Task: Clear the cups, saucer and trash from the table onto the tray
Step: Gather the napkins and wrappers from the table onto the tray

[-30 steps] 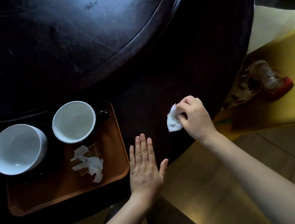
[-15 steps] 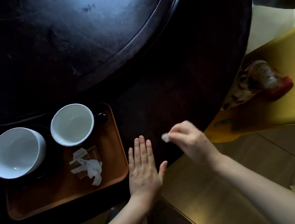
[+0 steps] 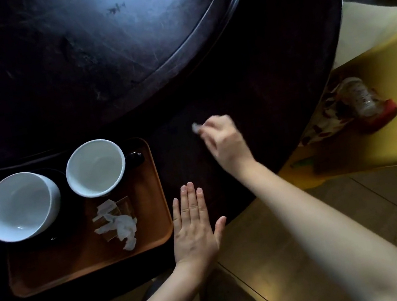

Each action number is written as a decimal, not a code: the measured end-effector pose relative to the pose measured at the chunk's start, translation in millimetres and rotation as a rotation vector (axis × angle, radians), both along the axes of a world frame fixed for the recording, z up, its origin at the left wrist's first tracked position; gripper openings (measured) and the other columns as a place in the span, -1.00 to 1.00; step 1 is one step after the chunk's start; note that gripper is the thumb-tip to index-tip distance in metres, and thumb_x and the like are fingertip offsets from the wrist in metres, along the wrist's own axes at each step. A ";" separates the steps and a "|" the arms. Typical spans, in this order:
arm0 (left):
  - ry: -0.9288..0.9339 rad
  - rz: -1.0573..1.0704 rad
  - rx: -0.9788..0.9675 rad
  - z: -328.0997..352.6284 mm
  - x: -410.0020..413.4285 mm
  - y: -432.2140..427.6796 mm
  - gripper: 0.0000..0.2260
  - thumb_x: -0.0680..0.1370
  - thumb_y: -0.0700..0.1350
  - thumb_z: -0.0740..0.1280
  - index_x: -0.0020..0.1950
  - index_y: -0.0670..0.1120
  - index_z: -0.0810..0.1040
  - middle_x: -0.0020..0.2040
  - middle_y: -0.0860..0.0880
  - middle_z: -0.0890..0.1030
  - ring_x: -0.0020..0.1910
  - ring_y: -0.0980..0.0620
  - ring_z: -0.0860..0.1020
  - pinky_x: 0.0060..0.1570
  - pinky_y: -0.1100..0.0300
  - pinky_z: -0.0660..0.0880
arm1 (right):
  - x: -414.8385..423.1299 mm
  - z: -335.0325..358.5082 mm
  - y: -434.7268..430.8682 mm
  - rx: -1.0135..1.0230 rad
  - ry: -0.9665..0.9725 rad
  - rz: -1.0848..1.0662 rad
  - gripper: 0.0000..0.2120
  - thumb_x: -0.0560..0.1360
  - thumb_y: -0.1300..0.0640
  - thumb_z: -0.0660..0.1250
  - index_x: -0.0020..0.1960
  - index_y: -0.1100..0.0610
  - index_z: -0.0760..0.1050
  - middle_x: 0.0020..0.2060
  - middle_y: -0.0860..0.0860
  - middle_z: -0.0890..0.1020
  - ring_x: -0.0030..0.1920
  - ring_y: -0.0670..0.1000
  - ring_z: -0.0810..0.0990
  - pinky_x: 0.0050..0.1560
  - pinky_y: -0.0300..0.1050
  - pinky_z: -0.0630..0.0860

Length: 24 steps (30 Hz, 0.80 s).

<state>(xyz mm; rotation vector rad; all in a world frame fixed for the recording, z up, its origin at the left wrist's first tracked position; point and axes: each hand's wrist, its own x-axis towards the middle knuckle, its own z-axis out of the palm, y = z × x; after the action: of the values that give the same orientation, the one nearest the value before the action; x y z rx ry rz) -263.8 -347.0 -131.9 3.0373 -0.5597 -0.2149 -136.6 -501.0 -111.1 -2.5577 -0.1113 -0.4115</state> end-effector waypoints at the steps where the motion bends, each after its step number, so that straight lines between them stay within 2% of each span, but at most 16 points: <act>1: 0.002 -0.001 0.002 -0.3 -0.2 0.1 -0.35 0.57 0.20 -0.17 0.49 -0.24 0.02 0.52 -0.22 -0.07 0.50 -0.15 0.06 0.43 -0.06 0.02 | -13.7 0.7 6.5 -0.002 0.010 0.111 -0.83 0.48 0.27 0.29 0.02 0.23 0.61 -0.15 0.13 0.63 -0.14 0.13 0.56 -0.10 -0.10 0.53; 5: 0.001 0.000 0.005 0.1 -0.7 0.3 -0.35 0.57 0.20 -0.16 0.49 -0.25 0.05 0.52 -0.23 -0.05 0.51 -0.15 0.05 0.43 -0.06 0.04 | -71.7 0.4 -1.5 -0.015 0.092 0.363 -0.81 0.47 0.30 0.32 0.07 0.23 0.59 -0.04 0.14 0.64 -0.04 0.09 0.57 0.00 -0.14 0.57; 8: -0.007 -0.005 -0.008 0.0 -0.6 1.1 -0.34 0.57 0.20 -0.14 0.48 -0.26 0.06 0.52 -0.23 -0.05 0.50 -0.15 0.06 0.42 -0.07 0.08 | -104.8 0.3 -22.4 -0.026 0.120 0.462 -0.81 0.48 0.27 0.29 0.04 0.24 0.62 -0.05 0.14 0.64 -0.03 0.06 0.56 0.02 -0.16 0.57; 11: -0.005 -0.007 -0.014 -0.7 -0.4 1.1 -0.34 0.57 0.20 -0.13 0.48 -0.26 0.07 0.53 -0.23 -0.05 0.50 -0.15 0.07 0.42 -0.07 0.08 | -110.1 7.7 -44.9 -0.009 0.101 0.485 -0.80 0.53 0.21 0.24 -0.04 0.22 0.65 -0.12 0.12 0.65 -0.10 0.04 0.57 -0.04 -0.17 0.56; 13: -0.003 -0.005 -0.014 -0.4 -0.3 0.5 -0.34 0.57 0.20 -0.14 0.48 -0.26 0.06 0.52 -0.23 -0.05 0.50 -0.15 0.07 0.43 -0.06 0.05 | -92.4 16.2 -59.9 0.025 0.027 0.328 -0.78 0.54 0.15 0.26 -0.11 0.21 0.65 -0.16 0.11 0.66 -0.14 0.05 0.58 -0.07 -0.11 0.55; 15: -0.004 -0.002 -0.008 -0.2 -0.4 0.5 -0.35 0.57 0.20 -0.16 0.48 -0.25 0.06 0.52 -0.22 -0.06 0.50 -0.15 0.06 0.44 -0.05 0.03 | -59.0 20.3 -74.6 0.033 -0.041 0.023 -0.87 0.49 0.22 0.32 -0.09 0.21 0.65 -0.17 0.13 0.66 -0.11 0.08 0.58 -0.01 -0.14 0.50; 17: -0.003 0.000 -0.004 -0.2 -0.6 0.7 -0.35 0.57 0.20 -0.16 0.48 -0.25 0.05 0.52 -0.22 -0.07 0.50 -0.14 0.05 0.43 -0.05 0.04 | -20.4 19.6 -84.2 0.078 -0.022 -0.296 -0.86 0.46 0.28 0.33 -0.05 0.24 0.64 -0.13 0.17 0.65 -0.07 0.15 0.58 0.02 -0.21 0.40; 19: 0.001 0.001 -0.003 -0.2 -0.7 0.5 -0.35 0.57 0.21 -0.16 0.49 -0.24 0.04 0.52 -0.22 -0.08 0.51 -0.14 0.04 0.43 -0.06 0.04 | 9.1 15.1 -84.0 0.180 0.064 -0.471 -0.84 0.47 0.25 0.30 -0.04 0.25 0.64 -0.10 0.19 0.64 -0.04 0.19 0.57 0.00 -0.28 0.33; 21: 0.001 0.001 -0.003 -0.5 -0.8 0.5 -0.35 0.57 0.20 -0.17 0.49 -0.24 0.04 0.52 -0.21 -0.08 0.51 -0.14 0.04 0.43 -0.06 0.05 | 21.5 9.6 -72.2 0.211 0.116 -0.463 -0.81 0.49 0.22 0.28 -0.08 0.28 0.64 -0.12 0.21 0.63 -0.05 0.22 0.55 -0.08 -0.34 0.27; 24: 0.003 0.003 -0.013 -1.2 -0.4 0.2 -0.36 0.57 0.20 -0.18 0.49 -0.23 0.03 0.52 -0.20 -0.10 0.51 -0.14 0.03 0.43 -0.06 0.03 | 1.9 7.7 -46.7 0.150 0.072 -0.199 -0.74 0.48 0.14 0.24 -0.15 0.25 0.66 -0.17 0.19 0.64 -0.12 0.20 0.58 -0.06 -0.24 0.40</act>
<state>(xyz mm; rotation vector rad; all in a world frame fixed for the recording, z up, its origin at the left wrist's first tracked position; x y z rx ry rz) -264.2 -346.8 -133.1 3.0243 -0.5545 -0.2153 -134.7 -547.7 -103.4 -2.4394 0.1947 -0.3863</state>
